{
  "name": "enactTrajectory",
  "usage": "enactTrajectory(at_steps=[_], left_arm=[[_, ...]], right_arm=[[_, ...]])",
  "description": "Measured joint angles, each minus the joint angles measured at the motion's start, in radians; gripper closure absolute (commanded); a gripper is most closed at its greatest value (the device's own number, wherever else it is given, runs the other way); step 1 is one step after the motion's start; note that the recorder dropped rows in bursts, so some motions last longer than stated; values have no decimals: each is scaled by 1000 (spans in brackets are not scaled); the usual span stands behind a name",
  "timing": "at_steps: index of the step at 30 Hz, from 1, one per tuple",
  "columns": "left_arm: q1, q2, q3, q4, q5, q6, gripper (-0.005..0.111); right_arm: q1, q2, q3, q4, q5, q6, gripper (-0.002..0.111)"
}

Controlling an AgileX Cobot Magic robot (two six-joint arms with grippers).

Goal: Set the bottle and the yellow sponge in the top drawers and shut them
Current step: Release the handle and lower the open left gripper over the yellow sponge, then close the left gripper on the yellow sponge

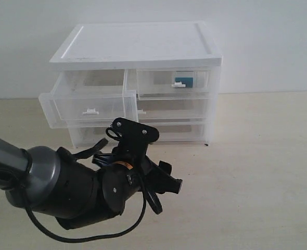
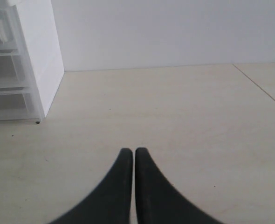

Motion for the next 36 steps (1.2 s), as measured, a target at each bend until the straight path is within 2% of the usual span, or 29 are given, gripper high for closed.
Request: enactTrajectory(at_steps=[4,10,25,36], left_arm=[[26,1,-30,-6,99,9,39],[57,7,-33,-44,107,12,39],[66,13,-70,-50,200,14,39],[74,13,-70,-122,220,120,43]], right_arm=[[0,0,0,0,0,0,108],[0,0,0,0,0,0,108],[0,0,0,0,0,0,108],[0,0,0,0,0,0,108]])
